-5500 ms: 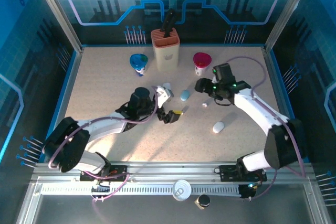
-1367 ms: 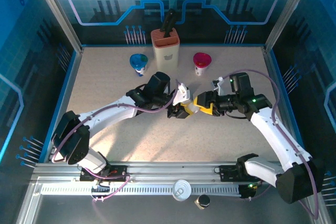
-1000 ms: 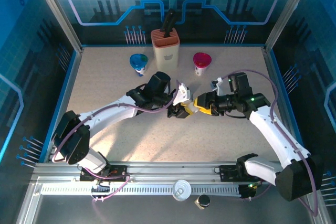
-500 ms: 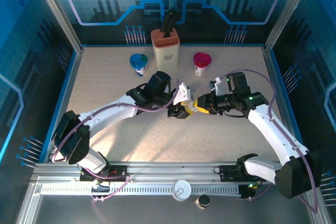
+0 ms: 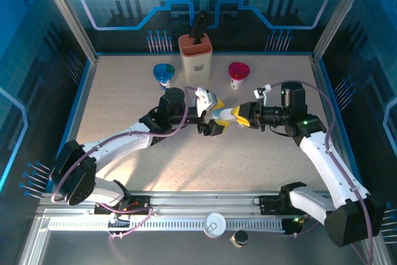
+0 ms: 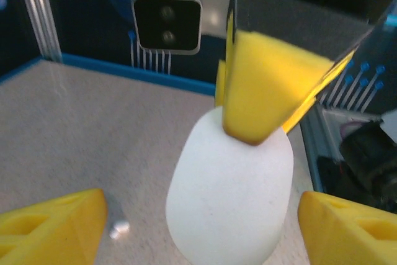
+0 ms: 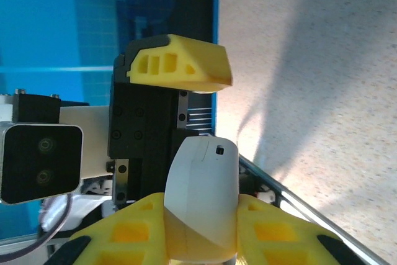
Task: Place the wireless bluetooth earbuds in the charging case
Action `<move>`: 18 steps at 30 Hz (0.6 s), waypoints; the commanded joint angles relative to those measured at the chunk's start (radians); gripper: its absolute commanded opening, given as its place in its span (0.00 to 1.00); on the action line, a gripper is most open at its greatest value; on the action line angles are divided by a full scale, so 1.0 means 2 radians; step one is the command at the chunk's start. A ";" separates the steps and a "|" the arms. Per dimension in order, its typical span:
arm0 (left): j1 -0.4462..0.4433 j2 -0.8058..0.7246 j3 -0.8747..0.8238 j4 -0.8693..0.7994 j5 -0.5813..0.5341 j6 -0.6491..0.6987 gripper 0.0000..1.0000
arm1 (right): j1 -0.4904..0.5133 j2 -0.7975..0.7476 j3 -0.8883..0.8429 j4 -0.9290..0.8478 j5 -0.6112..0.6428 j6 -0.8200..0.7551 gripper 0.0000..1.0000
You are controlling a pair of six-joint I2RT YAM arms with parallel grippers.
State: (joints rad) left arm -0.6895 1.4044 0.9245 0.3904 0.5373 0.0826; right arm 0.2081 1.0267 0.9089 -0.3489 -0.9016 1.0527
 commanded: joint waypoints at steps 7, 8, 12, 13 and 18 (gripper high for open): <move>0.002 -0.033 -0.045 0.144 -0.018 -0.042 0.73 | -0.011 -0.013 -0.027 0.206 -0.048 0.182 0.14; 0.002 -0.032 -0.048 0.157 -0.019 -0.047 0.73 | -0.011 -0.013 -0.028 0.227 -0.048 0.200 0.13; 0.002 -0.026 -0.048 0.202 -0.021 -0.066 0.74 | -0.011 -0.011 -0.024 0.269 -0.051 0.235 0.13; 0.002 -0.024 -0.046 0.208 -0.022 -0.070 0.74 | -0.011 -0.010 -0.024 0.272 -0.051 0.240 0.12; 0.002 -0.009 -0.041 0.249 -0.014 -0.081 0.73 | -0.011 -0.010 -0.052 0.384 -0.049 0.328 0.11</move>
State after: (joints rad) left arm -0.6891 1.3663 0.8349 0.7731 0.5083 -0.0422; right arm 0.1951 1.0134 0.8413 0.2119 -0.9791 1.5543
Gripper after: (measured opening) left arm 0.735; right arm 0.215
